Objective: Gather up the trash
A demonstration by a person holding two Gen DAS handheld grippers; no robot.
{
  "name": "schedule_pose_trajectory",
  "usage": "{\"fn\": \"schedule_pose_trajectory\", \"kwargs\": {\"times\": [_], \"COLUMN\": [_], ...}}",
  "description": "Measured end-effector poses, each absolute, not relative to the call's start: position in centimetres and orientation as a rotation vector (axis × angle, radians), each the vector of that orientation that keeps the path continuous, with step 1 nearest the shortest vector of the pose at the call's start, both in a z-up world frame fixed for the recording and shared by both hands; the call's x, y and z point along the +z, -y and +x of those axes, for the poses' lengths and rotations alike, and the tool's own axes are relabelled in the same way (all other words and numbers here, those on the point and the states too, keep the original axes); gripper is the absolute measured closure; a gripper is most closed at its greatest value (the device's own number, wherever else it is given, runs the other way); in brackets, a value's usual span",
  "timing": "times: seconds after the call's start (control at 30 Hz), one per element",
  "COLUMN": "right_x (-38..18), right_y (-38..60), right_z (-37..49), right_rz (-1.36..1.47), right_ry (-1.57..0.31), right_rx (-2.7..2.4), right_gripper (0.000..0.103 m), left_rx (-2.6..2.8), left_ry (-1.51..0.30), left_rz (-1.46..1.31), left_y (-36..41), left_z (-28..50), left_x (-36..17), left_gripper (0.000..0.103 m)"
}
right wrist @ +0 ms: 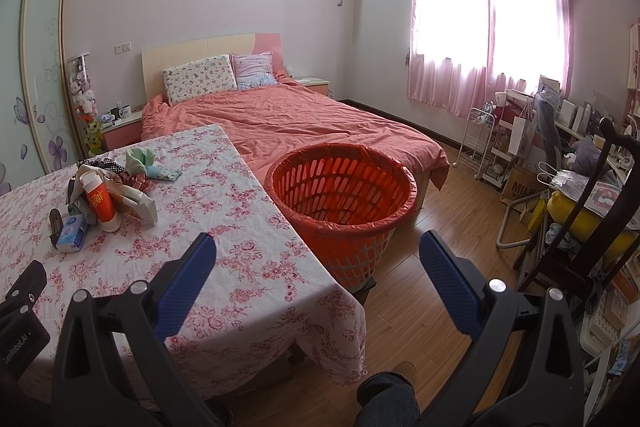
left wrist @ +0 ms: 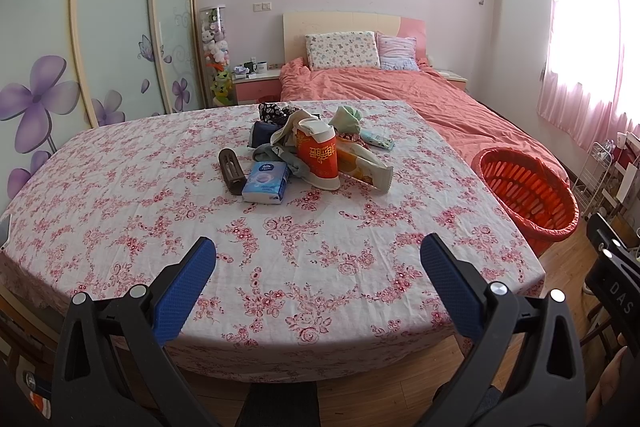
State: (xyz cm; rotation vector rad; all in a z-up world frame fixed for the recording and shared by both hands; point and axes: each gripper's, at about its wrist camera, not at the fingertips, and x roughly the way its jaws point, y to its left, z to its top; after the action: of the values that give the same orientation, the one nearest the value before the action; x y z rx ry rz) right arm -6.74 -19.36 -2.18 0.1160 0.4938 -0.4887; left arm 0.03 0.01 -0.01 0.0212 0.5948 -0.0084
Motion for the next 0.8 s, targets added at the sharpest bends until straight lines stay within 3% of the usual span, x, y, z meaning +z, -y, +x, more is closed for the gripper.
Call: {"fn": "schedule_pose_trajectory", "kwargs": {"times": [0.8], "right_x": [-2.32], "right_y": [19.4], "right_z": [-6.7], "right_rz": [0.117], "right_ry": [-0.495], "right_rx": [-0.489], "right_gripper": [0.004], "left_rx": [-0.008], "left_ry": [-0.596], "left_rz": [0.021], "left_y": [-0.15], "left_z": [0.36], "left_x": [-0.37], "left_gripper": [0.002]}}
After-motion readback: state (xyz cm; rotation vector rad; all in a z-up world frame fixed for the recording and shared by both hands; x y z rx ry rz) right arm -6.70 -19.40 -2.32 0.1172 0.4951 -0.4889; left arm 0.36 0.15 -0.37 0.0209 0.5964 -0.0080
